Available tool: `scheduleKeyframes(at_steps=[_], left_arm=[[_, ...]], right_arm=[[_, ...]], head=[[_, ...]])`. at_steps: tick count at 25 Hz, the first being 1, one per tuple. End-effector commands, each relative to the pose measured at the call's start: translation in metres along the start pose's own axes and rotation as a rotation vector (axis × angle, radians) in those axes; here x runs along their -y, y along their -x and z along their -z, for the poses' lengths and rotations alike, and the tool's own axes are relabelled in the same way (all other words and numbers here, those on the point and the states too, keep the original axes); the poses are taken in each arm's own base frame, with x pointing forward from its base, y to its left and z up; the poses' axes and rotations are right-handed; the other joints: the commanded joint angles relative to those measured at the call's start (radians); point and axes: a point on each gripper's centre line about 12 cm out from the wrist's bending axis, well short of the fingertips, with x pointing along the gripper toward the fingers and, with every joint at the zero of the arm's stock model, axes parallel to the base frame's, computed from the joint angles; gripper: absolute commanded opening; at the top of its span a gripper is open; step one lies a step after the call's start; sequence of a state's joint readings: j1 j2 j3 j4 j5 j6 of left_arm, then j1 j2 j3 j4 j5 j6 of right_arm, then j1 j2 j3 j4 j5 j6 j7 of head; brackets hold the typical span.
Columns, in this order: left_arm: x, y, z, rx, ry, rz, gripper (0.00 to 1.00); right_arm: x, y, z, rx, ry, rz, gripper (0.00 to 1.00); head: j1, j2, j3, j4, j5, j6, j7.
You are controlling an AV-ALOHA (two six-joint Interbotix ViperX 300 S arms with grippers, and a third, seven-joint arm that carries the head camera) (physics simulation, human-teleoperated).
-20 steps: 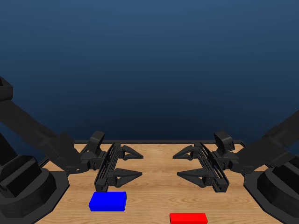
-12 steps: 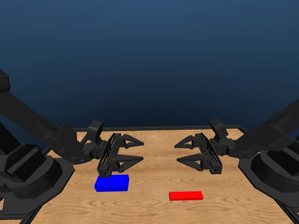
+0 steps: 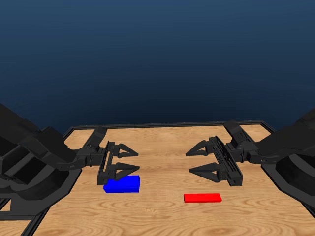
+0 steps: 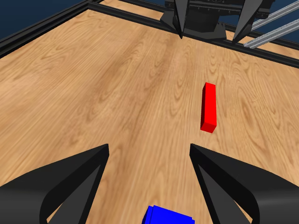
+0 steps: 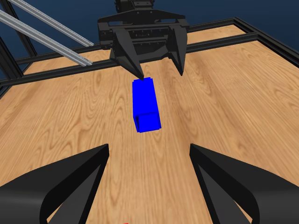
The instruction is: Insert peg into socket
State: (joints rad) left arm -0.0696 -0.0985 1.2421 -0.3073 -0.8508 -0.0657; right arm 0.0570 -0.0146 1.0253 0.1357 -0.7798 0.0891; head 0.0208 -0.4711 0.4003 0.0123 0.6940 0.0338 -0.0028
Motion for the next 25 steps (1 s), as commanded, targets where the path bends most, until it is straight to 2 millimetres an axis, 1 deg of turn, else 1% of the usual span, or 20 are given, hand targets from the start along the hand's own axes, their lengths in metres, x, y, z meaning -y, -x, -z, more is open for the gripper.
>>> scheduleKeyframes(at_steps=[1, 2, 3, 5, 7, 8, 11, 12, 13, 15, 16, 17, 18, 19, 20, 21, 22, 23, 24, 25], left_arm=[[0.006, 0.020, 0.031, -0.170, 0.043, 0.012, 1.00], [0.007, 0.023, 0.036, -0.185, 0.065, 0.012, 1.00], [0.011, 0.027, 0.044, -0.196, 0.078, 0.031, 1.00], [0.017, 0.027, 0.048, -0.226, 0.122, 0.040, 1.00], [0.025, 0.031, 0.071, -0.331, 0.117, 0.060, 1.00], [0.028, 0.029, 0.075, -0.346, 0.134, 0.060, 1.00], [0.026, 0.023, 0.103, -0.461, 0.145, 0.008, 1.00], [0.026, 0.021, 0.107, -0.482, 0.137, 0.001, 0.00], [0.024, 0.017, 0.109, -0.472, 0.135, -0.011, 0.00], [0.025, 0.017, 0.108, -0.449, 0.123, 0.001, 0.00], [0.030, 0.012, 0.103, -0.411, 0.127, 0.011, 0.00], [0.036, 0.014, 0.102, -0.414, 0.116, 0.035, 0.00], [0.031, 0.012, 0.097, -0.384, 0.120, 0.019, 0.00], [0.030, 0.012, 0.098, -0.383, 0.115, 0.016, 0.00], [0.035, 0.007, 0.086, -0.332, 0.140, 0.025, 0.00], [0.034, 0.010, 0.090, -0.356, 0.110, 0.030, 0.00], [0.041, 0.006, 0.081, -0.322, 0.115, 0.050, 0.00], [0.043, 0.005, 0.078, -0.313, 0.117, 0.057, 0.00], [0.050, 0.002, 0.078, -0.328, 0.100, 0.078, 0.00], [0.055, 0.001, 0.071, -0.303, 0.102, 0.098, 0.00]], right_arm=[[-0.006, -0.009, -0.005, 0.030, -0.029, -0.015, 1.00], [-0.005, -0.010, 0.002, 0.010, -0.036, -0.011, 1.00], [-0.005, -0.011, 0.002, 0.013, -0.049, -0.008, 1.00], [-0.004, -0.012, 0.008, -0.003, -0.067, -0.001, 1.00], [-0.003, -0.010, 0.010, -0.013, -0.083, 0.009, 1.00], [-0.004, -0.009, 0.012, -0.020, -0.086, 0.010, 1.00], [-0.006, -0.001, 0.021, -0.049, -0.114, 0.021, 1.00], [-0.011, 0.003, 0.027, -0.067, -0.121, 0.012, 1.00], [-0.017, 0.003, 0.034, -0.093, -0.131, 0.003, 1.00], [-0.027, 0.007, 0.048, -0.155, -0.137, -0.019, 1.00], [-0.033, 0.011, 0.059, -0.181, -0.144, -0.028, 1.00], [-0.041, 0.012, 0.066, -0.202, -0.162, -0.042, 1.00], [-0.044, 0.017, 0.082, -0.257, -0.172, -0.039, 1.00], [-0.050, 0.017, 0.085, -0.256, -0.185, -0.047, 1.00], [-0.058, 0.016, 0.087, -0.253, -0.208, -0.059, 1.00], [-0.062, 0.019, 0.096, -0.269, -0.224, -0.058, 1.00], [-0.063, 0.023, 0.108, -0.295, -0.227, -0.050, 1.00], [-0.061, 0.021, 0.106, -0.282, -0.253, -0.031, 1.00], [-0.065, 0.025, 0.116, -0.291, -0.248, -0.036, 1.00], [-0.062, 0.025, 0.124, -0.297, -0.258, -0.016, 1.00]], head=[[0.016, 0.020, -0.024, 0.006, 0.002, 0.011, 0.003], [0.019, 0.024, -0.025, 0.007, 0.004, 0.014, -0.002], [0.022, 0.025, -0.025, 0.008, 0.006, 0.016, -0.009], [0.027, 0.026, -0.023, 0.009, 0.007, 0.018, -0.020], [0.035, 0.023, -0.020, 0.010, 0.010, 0.020, -0.034], [0.037, 0.022, -0.019, 0.011, 0.011, 0.020, -0.039], [0.048, 0.012, -0.012, 0.012, 0.016, 0.020, -0.060], [0.050, 0.008, -0.010, 0.013, 0.019, 0.020, -0.067], [0.052, 0.004, -0.006, 0.013, 0.019, 0.020, -0.072], [0.052, -0.005, 0.001, 0.013, 0.022, 0.019, -0.078], [0.050, -0.012, 0.005, 0.012, 0.027, 0.020, -0.082], [0.046, -0.019, 0.010, 0.011, 0.030, 0.018, -0.087], [0.039, -0.026, 0.015, 0.009, 0.030, 0.017, -0.091], [0.035, -0.031, 0.018, 0.008, 0.032, 0.016, -0.093], [0.028, -0.039, 0.024, 0.005, 0.036, 0.014, -0.097], [0.020, -0.049, 0.030, 0.003, 0.040, 0.012, -0.099], [0.012, -0.059, 0.036, 0.001, 0.042, 0.012, -0.100], [0.008, -0.064, 0.039, 0.000, 0.043, 0.012, -0.100], [0.000, -0.074, 0.045, -0.002, 0.045, 0.012, -0.101], [-0.008, -0.084, 0.050, -0.005, 0.050, 0.009, -0.103]])
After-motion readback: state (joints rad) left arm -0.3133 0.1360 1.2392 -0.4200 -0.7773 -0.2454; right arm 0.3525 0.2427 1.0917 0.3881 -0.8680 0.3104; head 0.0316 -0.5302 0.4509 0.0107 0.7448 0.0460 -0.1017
